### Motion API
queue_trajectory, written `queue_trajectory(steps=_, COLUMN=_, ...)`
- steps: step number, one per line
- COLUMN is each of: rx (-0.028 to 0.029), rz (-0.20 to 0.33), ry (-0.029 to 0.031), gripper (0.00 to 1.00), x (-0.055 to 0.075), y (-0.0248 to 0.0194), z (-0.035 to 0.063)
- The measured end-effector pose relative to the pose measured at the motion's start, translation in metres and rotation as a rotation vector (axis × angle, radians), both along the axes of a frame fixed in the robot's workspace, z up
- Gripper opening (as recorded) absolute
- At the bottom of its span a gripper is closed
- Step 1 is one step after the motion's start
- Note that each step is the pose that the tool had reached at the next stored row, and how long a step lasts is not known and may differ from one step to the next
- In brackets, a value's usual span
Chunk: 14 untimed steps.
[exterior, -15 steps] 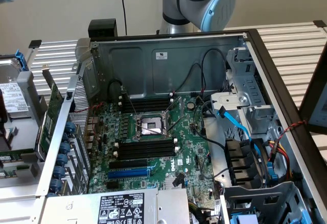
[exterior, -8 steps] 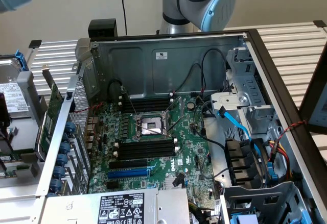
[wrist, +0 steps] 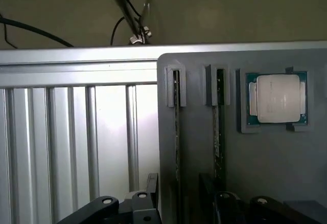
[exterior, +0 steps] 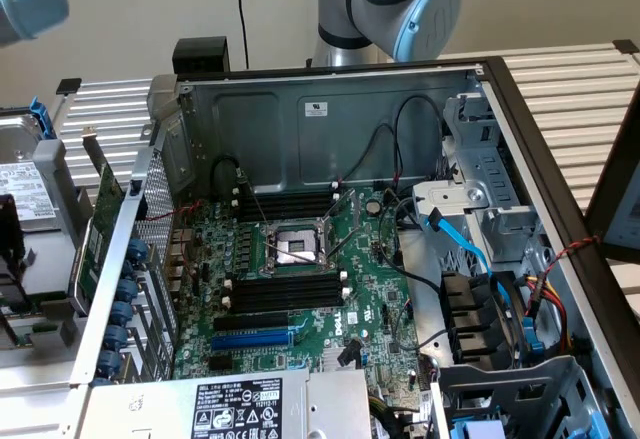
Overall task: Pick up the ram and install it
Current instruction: 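Pick up the ram and move it above insertion slot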
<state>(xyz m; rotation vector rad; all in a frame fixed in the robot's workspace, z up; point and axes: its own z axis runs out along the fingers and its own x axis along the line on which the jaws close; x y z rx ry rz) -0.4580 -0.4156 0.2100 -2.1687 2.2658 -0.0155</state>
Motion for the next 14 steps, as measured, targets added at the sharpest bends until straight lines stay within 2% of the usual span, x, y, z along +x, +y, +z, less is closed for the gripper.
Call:
queue_trajectory(steps=9, rx=0.0002, rz=-0.01, ry=0.0017, gripper=0.45, x=-0.002, y=0.0, z=-0.0096)
queue_trajectory(steps=10, rx=0.0003, rz=-0.011, ry=0.0017, gripper=0.43, x=-0.003, y=0.0, z=-0.0108)
queue_trajectory(steps=12, rx=0.0006, rz=-0.013, ry=0.0018, gripper=0.3, x=-0.004, y=-0.0001, z=-0.0121)
queue_trajectory(steps=13, rx=0.0008, rz=-0.013, ry=0.0018, gripper=0.3, x=-0.004, y=-0.0001, z=-0.0121)
queue_trajectory(steps=14, rx=0.0008, rz=-0.014, ry=0.002, gripper=0.24, x=-0.004, y=-0.0001, z=-0.012)
